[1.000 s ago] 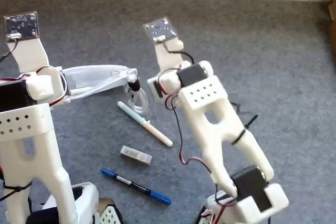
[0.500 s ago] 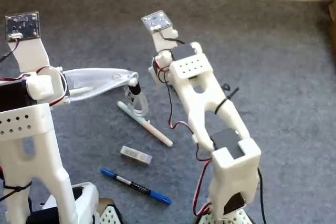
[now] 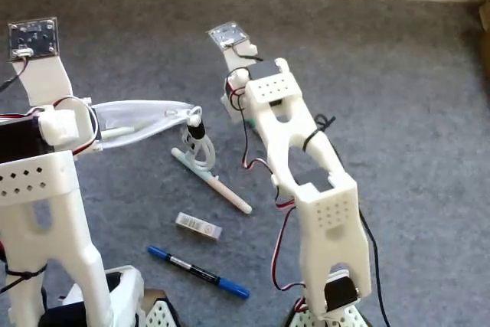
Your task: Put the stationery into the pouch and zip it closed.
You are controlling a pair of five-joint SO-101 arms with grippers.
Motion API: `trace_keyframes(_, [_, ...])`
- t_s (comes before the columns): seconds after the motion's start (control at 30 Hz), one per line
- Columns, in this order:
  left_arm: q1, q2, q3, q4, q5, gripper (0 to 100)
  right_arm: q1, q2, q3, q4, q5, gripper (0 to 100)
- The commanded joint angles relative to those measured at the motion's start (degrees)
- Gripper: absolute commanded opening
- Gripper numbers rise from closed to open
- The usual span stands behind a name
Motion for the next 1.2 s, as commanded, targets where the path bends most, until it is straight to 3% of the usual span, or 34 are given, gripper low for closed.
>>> trace_keyframes(0.0, [-1.01,-0.31,-1.8,-0.62,-0.44,1,1.45,1.27,-5.76,0.4,0.7,20.1])
trace_keyframes(0.4, [-1.01,-0.31,-1.71,-0.35,-0.44,1,1.19,5.41,-11.21,8.04,5.45,2.3])
trace_keyframes(0.97, [0.04,-0.31,-0.57,-0.7,-0.35,1,-0.13,5.41,-31.16,33.27,5.1,1.5])
trace_keyframes(1.17, [0.84,-0.31,-0.57,-0.7,-0.26,1,-0.13,5.32,-34.24,33.89,1.14,1.5])
